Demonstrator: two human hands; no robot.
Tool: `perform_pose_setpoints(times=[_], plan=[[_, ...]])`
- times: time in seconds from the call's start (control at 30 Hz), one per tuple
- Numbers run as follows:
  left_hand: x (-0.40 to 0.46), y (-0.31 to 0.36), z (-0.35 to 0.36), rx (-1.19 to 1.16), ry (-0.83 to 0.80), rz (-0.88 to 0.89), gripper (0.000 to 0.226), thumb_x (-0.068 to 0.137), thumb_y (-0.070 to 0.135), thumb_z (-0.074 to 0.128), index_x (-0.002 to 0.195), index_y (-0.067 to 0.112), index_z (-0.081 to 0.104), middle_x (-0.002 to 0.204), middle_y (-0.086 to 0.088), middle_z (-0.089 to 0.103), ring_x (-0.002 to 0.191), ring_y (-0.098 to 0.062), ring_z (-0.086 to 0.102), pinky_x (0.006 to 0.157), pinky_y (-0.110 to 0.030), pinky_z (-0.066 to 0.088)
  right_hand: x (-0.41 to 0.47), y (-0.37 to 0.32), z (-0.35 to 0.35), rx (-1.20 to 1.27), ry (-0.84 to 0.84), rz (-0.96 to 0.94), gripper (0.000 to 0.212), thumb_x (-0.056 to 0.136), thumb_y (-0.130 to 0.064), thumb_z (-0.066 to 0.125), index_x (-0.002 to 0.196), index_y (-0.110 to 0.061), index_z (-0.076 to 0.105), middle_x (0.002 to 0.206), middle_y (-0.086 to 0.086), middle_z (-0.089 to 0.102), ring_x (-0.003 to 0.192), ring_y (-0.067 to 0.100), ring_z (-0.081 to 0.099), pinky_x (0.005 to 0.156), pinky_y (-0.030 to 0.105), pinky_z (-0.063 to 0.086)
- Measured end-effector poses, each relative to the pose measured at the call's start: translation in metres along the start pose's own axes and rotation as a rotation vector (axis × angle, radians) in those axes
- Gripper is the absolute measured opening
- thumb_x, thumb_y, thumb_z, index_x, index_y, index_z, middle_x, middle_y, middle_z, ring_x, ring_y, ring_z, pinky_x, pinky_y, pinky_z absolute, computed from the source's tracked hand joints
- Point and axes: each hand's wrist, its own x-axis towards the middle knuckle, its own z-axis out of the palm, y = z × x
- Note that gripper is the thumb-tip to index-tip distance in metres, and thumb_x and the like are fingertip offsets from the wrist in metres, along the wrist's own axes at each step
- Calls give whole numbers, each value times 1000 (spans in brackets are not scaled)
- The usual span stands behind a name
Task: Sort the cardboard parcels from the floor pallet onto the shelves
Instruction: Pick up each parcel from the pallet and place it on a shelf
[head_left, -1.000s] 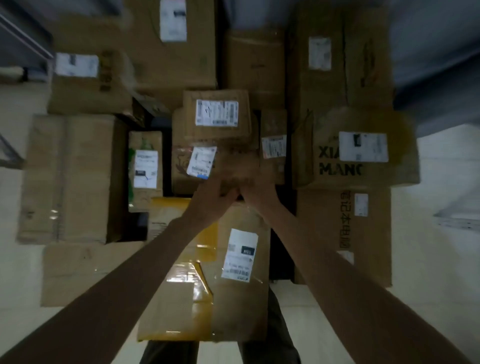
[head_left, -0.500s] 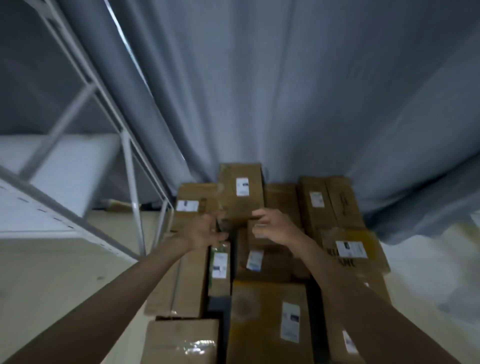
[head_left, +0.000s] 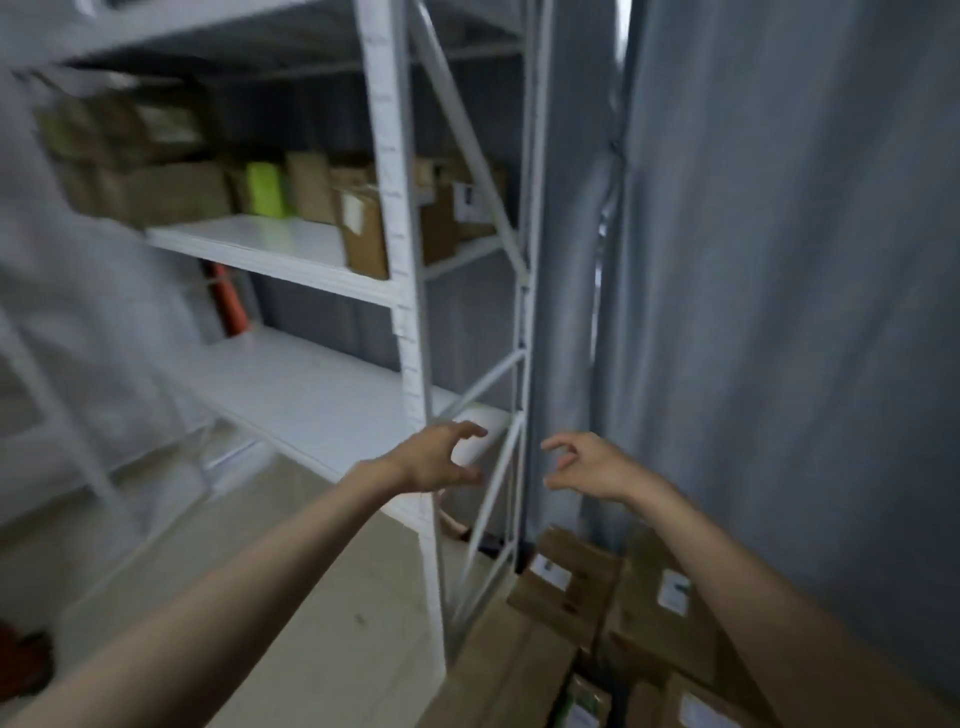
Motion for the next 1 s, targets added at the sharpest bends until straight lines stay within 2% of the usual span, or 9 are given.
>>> perform_pose_setpoints(times=[0.2, 0.33, 0.43, 0.53, 0.7, 0.83, 1.0], plan=[[-77, -64, -97, 27, 178, -129, 67, 89, 41, 73, 148, 23, 46, 150, -1, 51, 133, -20, 50, 104, -29, 40, 17, -133, 25, -67, -6, -200, 52, 83, -23, 78, 132, -24, 61, 113, 4, 66, 105, 18, 63, 92, 27, 48], [-119, -116, -144, 31, 260, -191, 66, 89, 42, 73, 147, 24, 46, 149, 0, 51, 132, -18, 50, 104, -29, 41, 39, -215, 50, -94, -7, -310, 53, 84, -25, 77, 134, -25, 59, 119, 4, 63, 109, 18, 62, 91, 29, 48], [-144, -161, -174, 32, 296, -220, 65, 89, 42, 72, 147, 26, 46, 149, 0, 50, 131, -18, 50, 104, -30, 42, 60, -272, 80, -93, -12, -376, 54, 87, -24, 76, 137, -23, 57, 127, 4, 61, 115, 19, 61, 97, 31, 50], [-166, -208, -204, 28, 314, -242, 64, 90, 42, 72, 146, 28, 46, 149, 1, 50, 131, -17, 50, 104, -29, 43, 84, -329, 113, -93, -25, -422, 53, 88, -25, 74, 137, -24, 56, 126, 5, 60, 112, 19, 61, 92, 28, 50], [-192, -286, -252, 8, 337, -273, 62, 90, 41, 72, 145, 26, 47, 148, 1, 51, 129, -15, 51, 99, -23, 42, 123, -409, 165, -39, -8, -462, 49, 89, -27, 72, 135, -27, 56, 120, 2, 58, 110, 17, 59, 98, 36, 53], [-202, -336, -273, -22, 343, -288, 61, 90, 39, 72, 145, 23, 48, 147, 0, 51, 126, -13, 51, 95, -20, 40, 149, -446, 199, -39, -13, -458, 47, 88, -29, 71, 133, -29, 56, 119, 1, 58, 108, 18, 58, 95, 36, 51], [-200, -389, -288, -25, 338, -305, 62, 90, 43, 71, 145, 27, 47, 147, 0, 51, 124, -13, 52, 93, -21, 42, 191, -483, 218, -23, -4, -428, 44, 90, -26, 70, 132, -26, 56, 115, 2, 60, 108, 19, 59, 99, 40, 52]])
